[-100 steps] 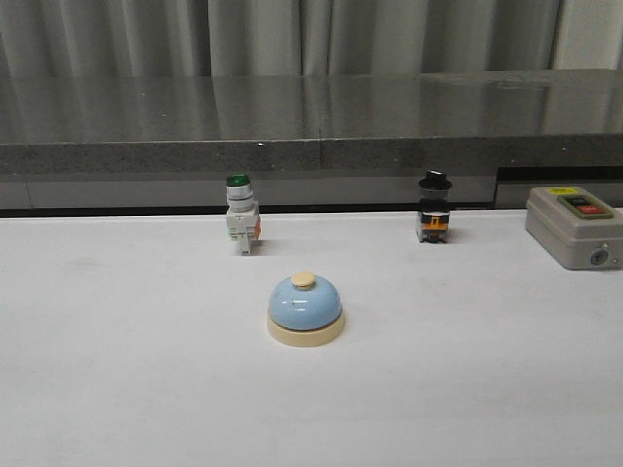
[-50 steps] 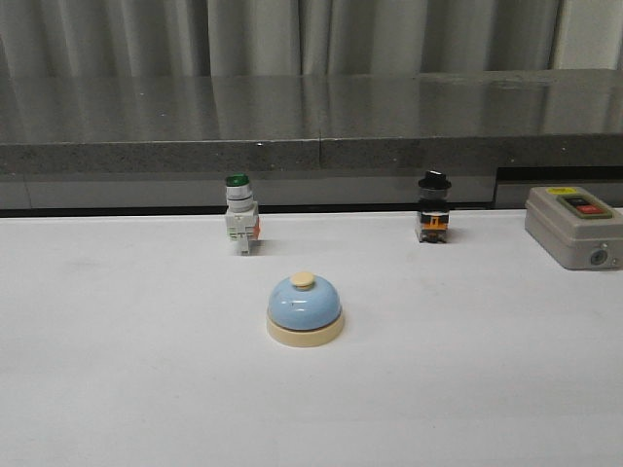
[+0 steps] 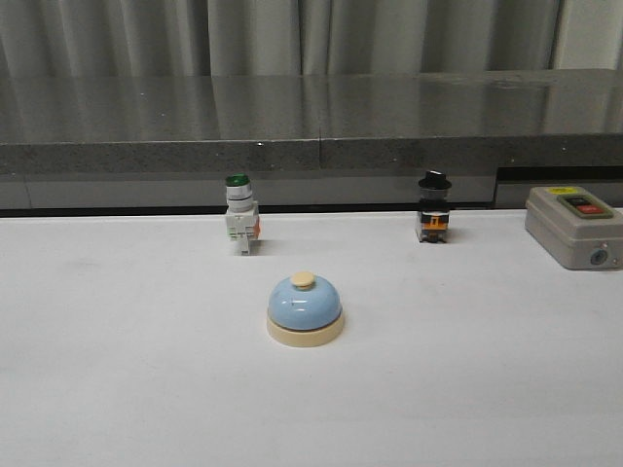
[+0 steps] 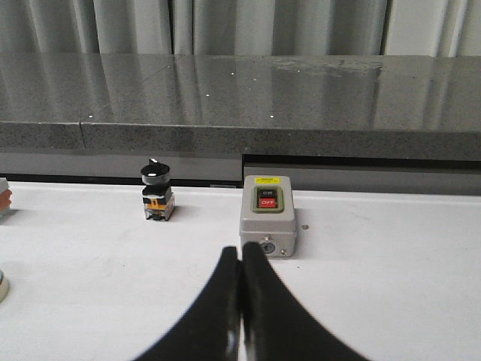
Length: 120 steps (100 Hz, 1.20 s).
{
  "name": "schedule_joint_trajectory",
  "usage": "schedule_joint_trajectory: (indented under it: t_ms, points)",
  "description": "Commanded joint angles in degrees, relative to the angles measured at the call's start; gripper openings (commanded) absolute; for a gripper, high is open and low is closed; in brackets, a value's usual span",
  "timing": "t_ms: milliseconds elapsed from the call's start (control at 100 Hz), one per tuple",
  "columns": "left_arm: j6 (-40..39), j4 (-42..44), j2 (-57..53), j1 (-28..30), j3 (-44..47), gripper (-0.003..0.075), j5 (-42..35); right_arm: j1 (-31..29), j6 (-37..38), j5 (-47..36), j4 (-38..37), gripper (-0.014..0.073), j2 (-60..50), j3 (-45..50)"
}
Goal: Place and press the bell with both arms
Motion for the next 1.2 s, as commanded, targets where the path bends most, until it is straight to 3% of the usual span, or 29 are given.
schedule_joint_trajectory:
  t_ms: [0, 220, 400, 570, 750, 1190]
  points:
    - [-0.57, -0.08, -1.68, 0.08, 2.44, -0.0020, -4.44, -0.28, -0.38, -7.06, -0.09, -0.0060, -0.85, -0.90]
    - [-0.57, -0.08, -1.68, 0.08, 2.44, -0.0019, -4.44, -0.14, 0.21, -9.83, -0.04, -0.0060, -0.65, -2.94]
    - [-0.57, -0.08, -1.68, 0.08, 2.44, -0.0020, -4.44, -0.14, 3.24, 2.77, 0.22, -0.0060, 4.35, -13.28]
    - [-0.57, -0.08, -1.68, 0.08, 2.44, -0.0020, -4.44, -0.14, 3.11, 20.27, 0.27, -0.0060, 17.67, -29.58]
    - [-0.57, -0.08, -1.68, 0.08, 2.44, -0.0019, -4.44, -0.14, 3.06, 31.63, 0.33, -0.0060, 31.98, -42.99]
    - [-0.57, -0.08, -1.68, 0.08, 2.44, -0.0019, -4.44, 1.68, 0.31, 32.10, 5.43, -0.0060, 52.88, -48.69]
